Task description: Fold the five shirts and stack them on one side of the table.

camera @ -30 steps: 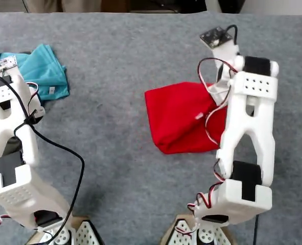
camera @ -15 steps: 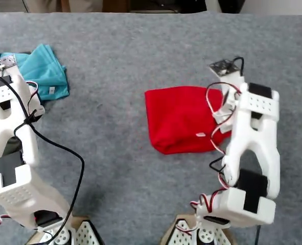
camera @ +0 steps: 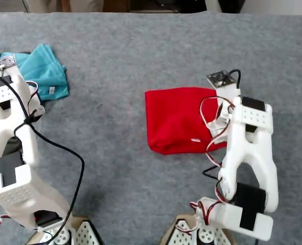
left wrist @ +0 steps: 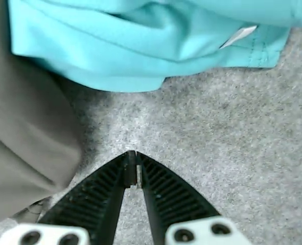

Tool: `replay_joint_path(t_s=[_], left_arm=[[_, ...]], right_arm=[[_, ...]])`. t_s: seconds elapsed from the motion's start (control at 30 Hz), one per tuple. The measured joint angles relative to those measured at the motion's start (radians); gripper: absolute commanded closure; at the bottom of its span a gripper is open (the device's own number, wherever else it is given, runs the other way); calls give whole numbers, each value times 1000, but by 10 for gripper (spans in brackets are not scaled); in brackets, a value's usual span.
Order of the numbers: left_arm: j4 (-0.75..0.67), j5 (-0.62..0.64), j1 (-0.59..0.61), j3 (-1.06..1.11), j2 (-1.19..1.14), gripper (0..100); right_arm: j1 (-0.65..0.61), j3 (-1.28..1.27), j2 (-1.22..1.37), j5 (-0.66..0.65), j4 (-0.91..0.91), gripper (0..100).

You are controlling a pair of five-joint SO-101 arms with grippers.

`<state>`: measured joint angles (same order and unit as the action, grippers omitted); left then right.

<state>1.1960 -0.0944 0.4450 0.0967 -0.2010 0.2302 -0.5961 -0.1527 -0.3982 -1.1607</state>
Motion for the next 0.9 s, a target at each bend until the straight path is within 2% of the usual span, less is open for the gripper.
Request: replay_joint_path(t_s=[0.47,0.67,0.9], left_arm=[[0,0,0,0,0,979],[0,0,0,0,0,979],[0,0,0,0,0,979]], right_arm=[[-18,-97,3,120,126,800],[-89,-71,141,147,150,800],[-95,3,230,155,137,804]])
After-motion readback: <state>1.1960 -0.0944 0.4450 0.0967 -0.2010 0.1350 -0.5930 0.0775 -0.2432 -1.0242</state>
